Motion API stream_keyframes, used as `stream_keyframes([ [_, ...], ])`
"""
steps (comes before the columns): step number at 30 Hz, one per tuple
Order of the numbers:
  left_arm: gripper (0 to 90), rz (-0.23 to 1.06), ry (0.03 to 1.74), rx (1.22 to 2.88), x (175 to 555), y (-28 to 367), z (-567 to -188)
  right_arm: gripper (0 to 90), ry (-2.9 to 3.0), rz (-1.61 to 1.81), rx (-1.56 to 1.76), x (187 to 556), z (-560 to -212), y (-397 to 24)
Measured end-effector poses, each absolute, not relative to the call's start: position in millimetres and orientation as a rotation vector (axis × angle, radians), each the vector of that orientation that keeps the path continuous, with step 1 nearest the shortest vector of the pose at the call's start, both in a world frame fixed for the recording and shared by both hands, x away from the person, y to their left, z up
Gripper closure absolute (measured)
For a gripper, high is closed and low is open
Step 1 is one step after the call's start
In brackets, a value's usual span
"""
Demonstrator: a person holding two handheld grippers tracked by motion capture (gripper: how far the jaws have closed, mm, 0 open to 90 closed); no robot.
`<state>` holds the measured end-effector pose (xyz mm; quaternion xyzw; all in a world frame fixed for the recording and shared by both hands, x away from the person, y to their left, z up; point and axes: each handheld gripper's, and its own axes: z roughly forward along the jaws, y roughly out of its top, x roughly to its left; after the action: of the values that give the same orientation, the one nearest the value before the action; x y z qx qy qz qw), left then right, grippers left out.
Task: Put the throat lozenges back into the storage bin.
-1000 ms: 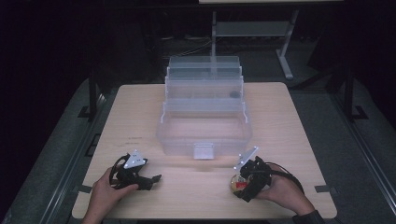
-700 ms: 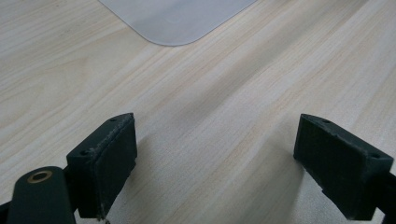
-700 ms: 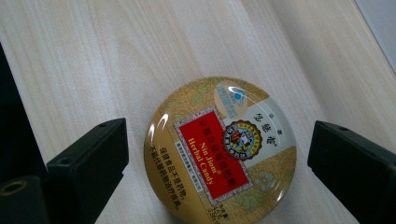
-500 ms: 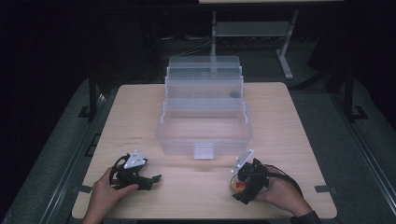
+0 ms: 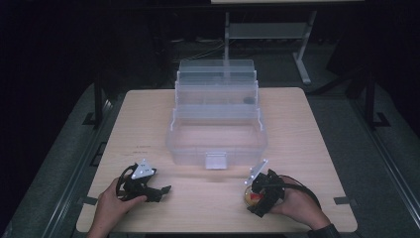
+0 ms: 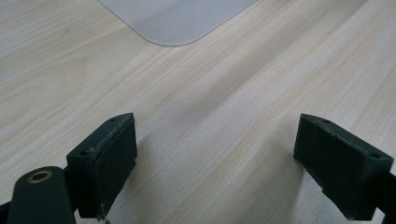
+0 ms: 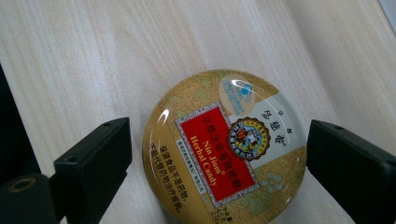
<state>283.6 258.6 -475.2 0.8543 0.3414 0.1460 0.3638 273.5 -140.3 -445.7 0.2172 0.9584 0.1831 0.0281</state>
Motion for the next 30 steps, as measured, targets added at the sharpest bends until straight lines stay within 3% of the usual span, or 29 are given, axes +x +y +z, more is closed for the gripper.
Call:
stream_keyframes([
  [14, 12.3, 0.375, 0.879, 2.198, 283.6, 258.6, -475.2, 18.9, 2.964, 0.563, 0.663, 273.1, -445.1, -141.3],
  [30, 12.3, 0.375, 0.879, 2.198, 283.6, 258.6, -475.2, 19.6, 2.968, 0.578, 0.682, 273.8, -443.6, -143.0],
])
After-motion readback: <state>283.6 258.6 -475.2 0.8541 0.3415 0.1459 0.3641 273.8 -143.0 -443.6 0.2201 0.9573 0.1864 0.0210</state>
